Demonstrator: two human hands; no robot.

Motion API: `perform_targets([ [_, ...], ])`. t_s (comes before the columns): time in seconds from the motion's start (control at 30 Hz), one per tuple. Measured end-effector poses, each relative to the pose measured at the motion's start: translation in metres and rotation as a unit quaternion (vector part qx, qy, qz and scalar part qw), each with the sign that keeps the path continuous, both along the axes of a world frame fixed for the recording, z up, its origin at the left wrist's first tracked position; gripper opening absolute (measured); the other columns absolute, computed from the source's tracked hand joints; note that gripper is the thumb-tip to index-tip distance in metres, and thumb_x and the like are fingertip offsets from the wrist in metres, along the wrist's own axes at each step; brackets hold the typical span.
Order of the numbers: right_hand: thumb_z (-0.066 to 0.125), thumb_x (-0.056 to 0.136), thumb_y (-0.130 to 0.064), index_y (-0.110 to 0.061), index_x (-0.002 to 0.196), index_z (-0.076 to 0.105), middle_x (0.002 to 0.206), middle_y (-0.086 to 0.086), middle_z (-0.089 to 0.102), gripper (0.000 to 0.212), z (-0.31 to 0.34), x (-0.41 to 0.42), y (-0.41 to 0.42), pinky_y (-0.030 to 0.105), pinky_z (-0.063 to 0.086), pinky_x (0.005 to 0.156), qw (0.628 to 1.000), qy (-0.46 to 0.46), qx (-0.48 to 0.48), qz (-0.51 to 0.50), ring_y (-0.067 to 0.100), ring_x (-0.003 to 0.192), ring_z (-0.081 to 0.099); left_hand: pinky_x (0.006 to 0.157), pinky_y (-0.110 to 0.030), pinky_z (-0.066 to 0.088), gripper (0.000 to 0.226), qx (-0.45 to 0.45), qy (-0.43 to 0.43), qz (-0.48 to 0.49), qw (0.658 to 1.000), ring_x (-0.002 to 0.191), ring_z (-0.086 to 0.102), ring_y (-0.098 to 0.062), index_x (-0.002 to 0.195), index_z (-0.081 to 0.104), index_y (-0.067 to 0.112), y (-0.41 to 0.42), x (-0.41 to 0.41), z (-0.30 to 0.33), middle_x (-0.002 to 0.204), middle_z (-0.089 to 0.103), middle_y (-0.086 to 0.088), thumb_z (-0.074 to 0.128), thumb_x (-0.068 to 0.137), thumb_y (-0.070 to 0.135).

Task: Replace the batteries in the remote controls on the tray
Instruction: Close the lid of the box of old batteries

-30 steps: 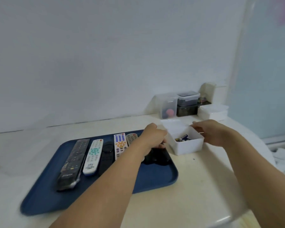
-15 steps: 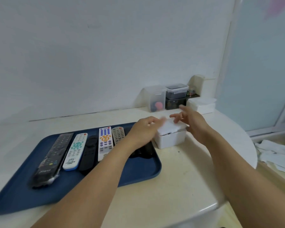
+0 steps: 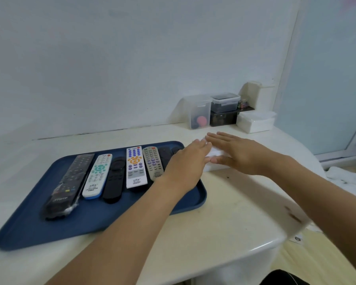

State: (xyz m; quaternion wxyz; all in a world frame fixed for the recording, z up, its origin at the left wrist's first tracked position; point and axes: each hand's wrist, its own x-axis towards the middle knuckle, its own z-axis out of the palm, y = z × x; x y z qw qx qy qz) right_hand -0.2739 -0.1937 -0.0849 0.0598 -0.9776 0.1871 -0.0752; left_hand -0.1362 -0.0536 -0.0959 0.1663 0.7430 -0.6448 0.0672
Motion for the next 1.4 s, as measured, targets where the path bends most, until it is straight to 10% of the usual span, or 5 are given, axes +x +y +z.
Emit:
perform_targets([
  [0.37, 0.065, 0.092, -0.047, -0.028, 0.149, 0.041, 0.151, -0.007, 0.046, 0.065, 0.079, 0.099, 0.111, 0.038, 0.039, 0.114, 0.982, -0.122, 0.122, 0.08, 0.012, 0.135, 0.046, 0.106, -0.018, 0.028, 0.044, -0.245, 0.11, 0.13, 0.954, 0.133, 0.049, -0.019, 0.141, 0.055, 0.015, 0.106, 0.102, 0.062, 0.145, 0.055, -0.003, 0.061, 0.1, 0.028],
  [0.63, 0.049, 0.1, -0.01, -0.021, 0.149, 0.038, 0.148, 0.003, 0.047, 0.052, 0.071, 0.252, 0.237, 0.027, 0.039, 0.101, 0.945, -0.16, 0.233, 0.162, 0.022, 0.133, 0.046, 0.124, -0.048, 0.019, 0.1, -0.42, 0.064, 0.474, 0.771, 0.152, 0.017, -0.036, 0.158, 0.023, 0.01, 0.287, 0.213, 0.068, 0.162, 0.027, -0.017, 0.076, 0.083, 0.05],
  [0.8, 0.041, 0.091, 0.009, -0.026, 0.156, 0.025, 0.163, 0.0, 0.023, 0.076, 0.073, 0.298, 0.261, 0.02, 0.023, 0.111, 0.943, -0.145, 0.238, 0.179, 0.019, 0.149, 0.023, 0.119, -0.039, 0.031, 0.13, -0.223, 0.285, 0.377, 0.853, 0.15, 0.028, -0.02, 0.162, 0.015, 0.023, 0.307, 0.236, 0.039, 0.165, 0.026, 0.002, 0.091, 0.062, 0.055],
  [1.0, 0.054, 0.082, 0.009, -0.032, 0.158, 0.017, 0.167, 0.0, 0.005, 0.095, 0.06, 0.332, 0.246, 0.04, 0.027, 0.116, 0.973, -0.057, 0.016, 0.224, 0.028, 0.151, 0.012, 0.111, -0.044, 0.043, 0.075, -0.117, 0.129, 0.31, 0.935, 0.138, 0.045, -0.022, 0.149, 0.047, 0.025, 0.299, 0.243, 0.005, 0.152, 0.048, 0.004, 0.08, 0.081, 0.022],
  [1.4, 0.044, 0.101, -0.009, -0.022, 0.156, 0.029, 0.162, -0.003, 0.024, 0.059, 0.017, 0.348, 0.25, 0.024, 0.029, 0.108, 0.976, -0.004, 0.011, 0.219, 0.021, 0.142, 0.036, 0.095, -0.033, 0.041, 0.064, -0.053, -0.002, 0.432, 0.901, 0.123, 0.054, -0.027, 0.147, 0.043, 0.02, 0.33, 0.271, 0.001, 0.136, 0.057, -0.008, 0.051, 0.089, -0.006],
])
